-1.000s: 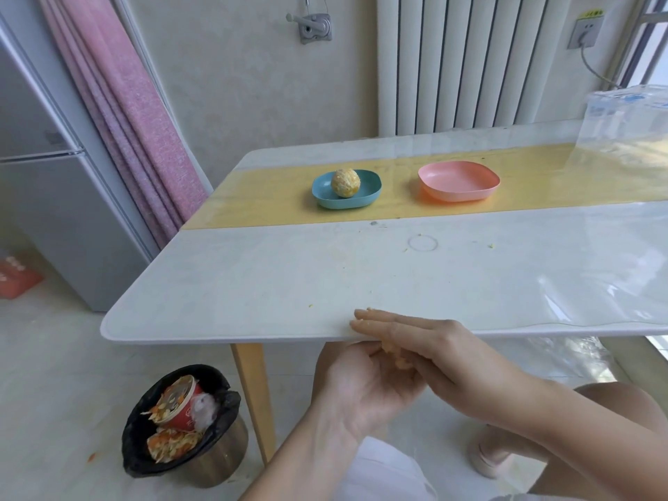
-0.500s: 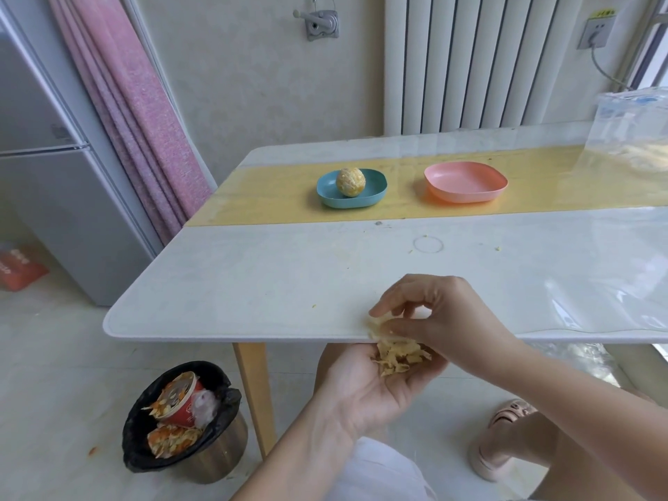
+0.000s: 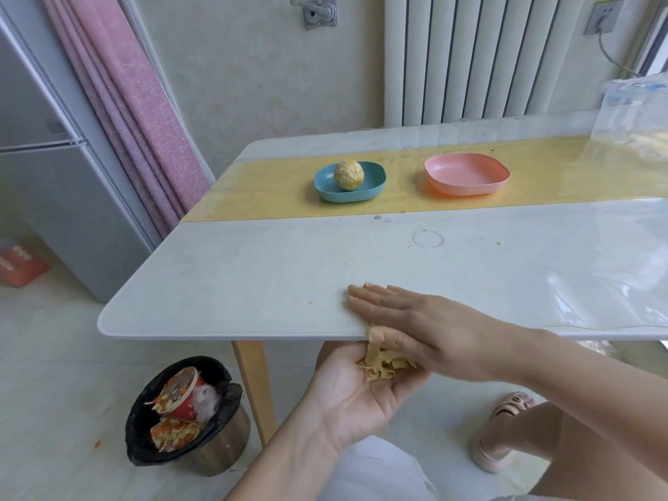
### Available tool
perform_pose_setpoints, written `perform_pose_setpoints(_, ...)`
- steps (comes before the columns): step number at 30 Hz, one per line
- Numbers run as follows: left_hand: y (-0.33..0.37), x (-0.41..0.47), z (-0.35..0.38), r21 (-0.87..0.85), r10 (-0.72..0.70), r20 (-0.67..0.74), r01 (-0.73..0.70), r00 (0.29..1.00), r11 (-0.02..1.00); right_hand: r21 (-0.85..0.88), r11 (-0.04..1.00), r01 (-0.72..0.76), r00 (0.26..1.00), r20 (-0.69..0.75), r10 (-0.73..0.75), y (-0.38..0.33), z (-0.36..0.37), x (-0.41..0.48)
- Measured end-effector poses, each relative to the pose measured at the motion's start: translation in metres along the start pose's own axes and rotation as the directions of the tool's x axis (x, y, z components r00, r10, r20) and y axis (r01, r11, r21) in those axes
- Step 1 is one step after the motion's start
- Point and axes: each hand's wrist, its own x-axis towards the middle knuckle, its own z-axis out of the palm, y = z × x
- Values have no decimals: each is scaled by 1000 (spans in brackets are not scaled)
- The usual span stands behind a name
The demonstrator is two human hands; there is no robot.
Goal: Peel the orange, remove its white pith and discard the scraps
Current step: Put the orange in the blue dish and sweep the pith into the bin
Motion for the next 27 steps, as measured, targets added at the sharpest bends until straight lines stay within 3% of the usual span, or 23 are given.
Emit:
perform_pose_setpoints(6,-1,-6,1,9,130,-54,-129,990,992,140,982,126,992,6,-128,-22,2,-27)
perform_pose_setpoints(9,-2,-11,3,102,182,-68,-175,981,979,185,974,134,989,-85,-120,-30,3,-28)
perform_pose_setpoints(13,1,-15,4,43,87,18,-88,996,995,298,954,30,943,-326,72,-27,-1,-12)
perform_pose_setpoints(16,3,-18,5,22,57,4,-57,998,998,523,849,-77,917,-297,267,-20,-5,-4)
perform_pose_setpoints(18,4,-19,5,29,27,-2,-27,1000,999,585,808,-69,894,-324,310,-17,-4,0)
perform_pose_setpoints(20,4,-20,6,15,22,-26,-22,999,1000,543,837,-68,898,-332,289,-12,-6,7)
perform_pose_setpoints(22,4,-20,7,-3,28,-37,-28,999,1000,432,894,-116,941,-239,238,-5,-8,13)
perform_pose_setpoints(25,6,-22,6,-6,7,-42,-7,999,1000,112,981,-156,984,-69,165,6,-8,18)
perform_pose_setpoints(27,8,-24,3,-6,8,-48,-8,999,1000,-44,995,-88,996,17,88,7,-3,14)
